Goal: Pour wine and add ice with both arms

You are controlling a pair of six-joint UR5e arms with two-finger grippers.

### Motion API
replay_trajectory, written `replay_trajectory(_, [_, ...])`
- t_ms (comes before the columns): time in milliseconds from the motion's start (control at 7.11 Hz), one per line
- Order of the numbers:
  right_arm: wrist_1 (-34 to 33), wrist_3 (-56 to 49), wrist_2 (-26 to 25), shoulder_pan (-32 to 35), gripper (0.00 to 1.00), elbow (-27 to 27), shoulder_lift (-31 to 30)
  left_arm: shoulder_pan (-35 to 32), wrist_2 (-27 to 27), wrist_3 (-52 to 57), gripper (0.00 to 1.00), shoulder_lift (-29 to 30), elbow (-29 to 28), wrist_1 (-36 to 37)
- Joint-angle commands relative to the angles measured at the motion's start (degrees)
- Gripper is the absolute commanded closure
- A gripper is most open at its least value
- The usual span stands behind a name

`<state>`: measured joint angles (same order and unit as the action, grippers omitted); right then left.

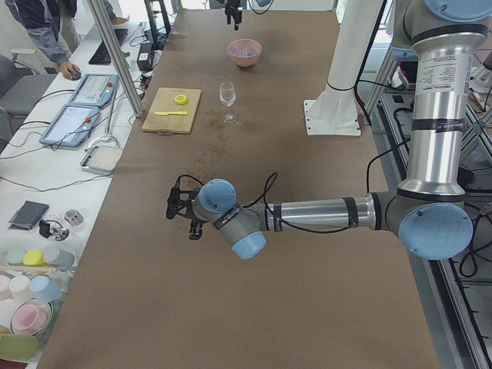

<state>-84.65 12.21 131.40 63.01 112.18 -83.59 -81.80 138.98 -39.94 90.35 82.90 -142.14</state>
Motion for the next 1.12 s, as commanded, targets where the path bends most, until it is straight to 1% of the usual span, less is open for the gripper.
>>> replay_trajectory(0, [3.9, 4.0, -2.6, -6.3, 0.0, -0.1, -5.3, 0.1, -0.6, 1.5, 0.02, 1.1, 0.2, 5.8])
replay_trajectory(141, [8.7, 4.0, -3.9, -6.8, 0.0, -2.6, -6.1, 0.1, -0.6, 1.5, 0.02, 1.2, 0.2, 5.8])
replay_trajectory(281, [9.7, 4.0, -6.8, -8.5, 0.01, -5.1, -6.1, 0.1, -0.6, 1.5, 0.02, 1.1, 0.2, 5.8])
replay_trajectory(422, [10.0, 3.8, -7.6, -8.6, 0.02, -5.6, -5.8, 0.1, -0.6, 1.5, 0.02, 1.2, 0.2, 5.8])
replay_trajectory(562, [10.0, 4.0, -7.7, -9.6, 0.08, -5.7, -5.7, 0.1, -0.6, 1.5, 0.02, 1.2, 0.2, 5.8])
replay_trajectory(844, [10.0, 4.0, -8.2, -11.2, 0.13, -6.0, -5.2, 0.1, -0.6, 1.4, 0.02, 1.1, 0.2, 5.8])
replay_trajectory(984, [10.0, 4.0, -8.2, -11.2, 0.37, -6.2, -5.4, 0.1, -0.6, 1.4, 0.02, 1.1, 0.2, 5.8])
